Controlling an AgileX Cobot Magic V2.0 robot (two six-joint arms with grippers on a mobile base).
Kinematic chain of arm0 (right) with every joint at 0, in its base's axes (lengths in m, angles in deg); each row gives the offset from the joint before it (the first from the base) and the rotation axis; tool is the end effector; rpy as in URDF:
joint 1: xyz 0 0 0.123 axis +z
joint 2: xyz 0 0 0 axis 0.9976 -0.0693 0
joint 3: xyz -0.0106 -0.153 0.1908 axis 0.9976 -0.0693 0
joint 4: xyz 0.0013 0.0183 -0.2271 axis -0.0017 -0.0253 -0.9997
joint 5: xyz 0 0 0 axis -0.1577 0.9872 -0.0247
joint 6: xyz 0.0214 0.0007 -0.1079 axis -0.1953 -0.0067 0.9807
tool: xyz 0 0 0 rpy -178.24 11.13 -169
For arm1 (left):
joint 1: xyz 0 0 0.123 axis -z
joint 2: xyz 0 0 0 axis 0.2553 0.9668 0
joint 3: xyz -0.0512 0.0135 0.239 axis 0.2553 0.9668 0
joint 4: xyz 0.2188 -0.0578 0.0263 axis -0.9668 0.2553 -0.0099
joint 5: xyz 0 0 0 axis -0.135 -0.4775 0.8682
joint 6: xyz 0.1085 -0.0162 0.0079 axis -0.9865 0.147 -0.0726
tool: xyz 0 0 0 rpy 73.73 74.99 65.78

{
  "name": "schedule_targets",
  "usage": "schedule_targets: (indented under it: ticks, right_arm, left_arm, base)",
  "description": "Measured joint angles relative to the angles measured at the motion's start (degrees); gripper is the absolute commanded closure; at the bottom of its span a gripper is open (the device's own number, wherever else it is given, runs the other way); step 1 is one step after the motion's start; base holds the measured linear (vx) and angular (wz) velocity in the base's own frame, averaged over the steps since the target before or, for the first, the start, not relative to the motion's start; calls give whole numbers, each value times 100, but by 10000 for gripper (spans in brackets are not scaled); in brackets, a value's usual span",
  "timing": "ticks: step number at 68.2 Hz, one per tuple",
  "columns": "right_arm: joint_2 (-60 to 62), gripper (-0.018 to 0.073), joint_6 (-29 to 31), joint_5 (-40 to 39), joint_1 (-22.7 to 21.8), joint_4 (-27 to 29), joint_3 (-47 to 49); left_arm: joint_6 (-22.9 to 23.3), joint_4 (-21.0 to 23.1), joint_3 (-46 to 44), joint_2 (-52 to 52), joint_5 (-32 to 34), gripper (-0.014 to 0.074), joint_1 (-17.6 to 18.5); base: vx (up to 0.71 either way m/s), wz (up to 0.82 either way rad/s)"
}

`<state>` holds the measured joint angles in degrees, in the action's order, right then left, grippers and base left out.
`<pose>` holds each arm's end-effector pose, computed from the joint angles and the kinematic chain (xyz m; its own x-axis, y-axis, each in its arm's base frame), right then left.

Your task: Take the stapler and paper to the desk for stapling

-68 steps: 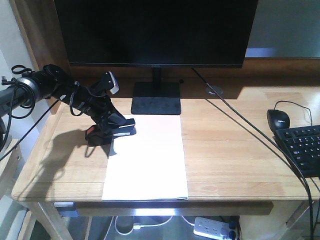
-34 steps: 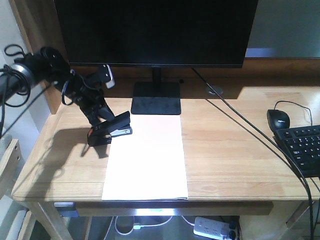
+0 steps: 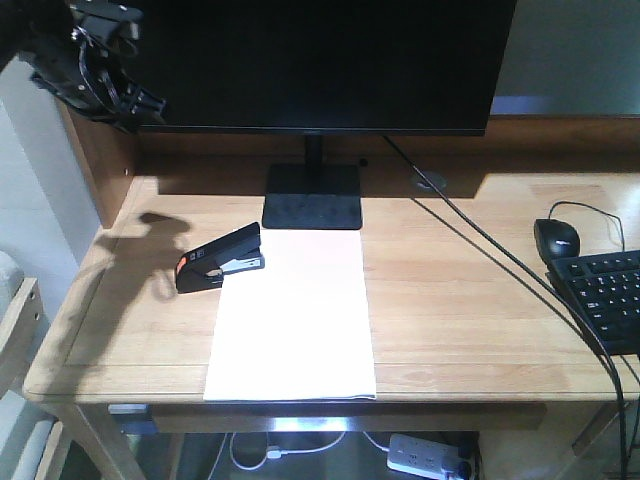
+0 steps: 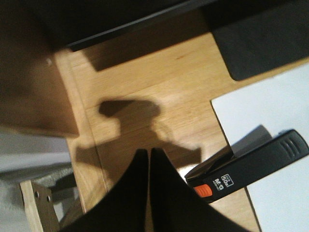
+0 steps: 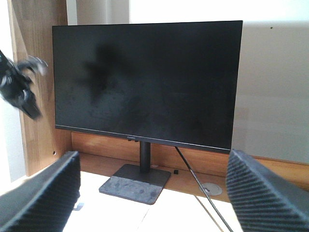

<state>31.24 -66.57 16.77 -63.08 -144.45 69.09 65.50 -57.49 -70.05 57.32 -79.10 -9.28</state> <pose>0.0947 0.0298 0.2784 0.1231 0.0058 -0.9924 -0.3059 0.9515 -0.0324 0.4423 -0.0477 0.2784 -0.8215 0.2292 -0.5222 0.2453 0.9687 0.0393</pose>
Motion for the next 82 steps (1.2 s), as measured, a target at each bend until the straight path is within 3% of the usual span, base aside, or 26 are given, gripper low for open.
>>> schedule_targets:
  ticks: [5,11,25,44,60,73,82]
  right_arm:
    - [0,-18,0,0,0,0,0]
    - [0,-18,0,0,0,0,0]
    - [0,-18,0,0,0,0,0]
    - [0,-18,0,0,0,0,0]
    - [0,-18,0,0,0,0,0]
    - [0,-18,0,0,0,0,0]
    - [0,-18,0,0,0,0,0]
  left_arm:
    - [798,-276,0,-161,-20,603,-6]
    - [1417,-453,0,-364,-36,603,-6]
    - [1947,-473,0,-899,-41,603,-6]
    - [1965,-543,0,-1498,-40,603,-6]
    - [1531,-555,50,-1974,-39,603,-6]
    - [1383,-555,893,-2594,429,603,-1]
    - [1289,-555,2002,-3234,1066,603,-1]
  base:
    - [0,0]
    - [0,0]
    - [0,0]
    - [0,0]
    - [0,0]
    - [0,0]
    - [0,0]
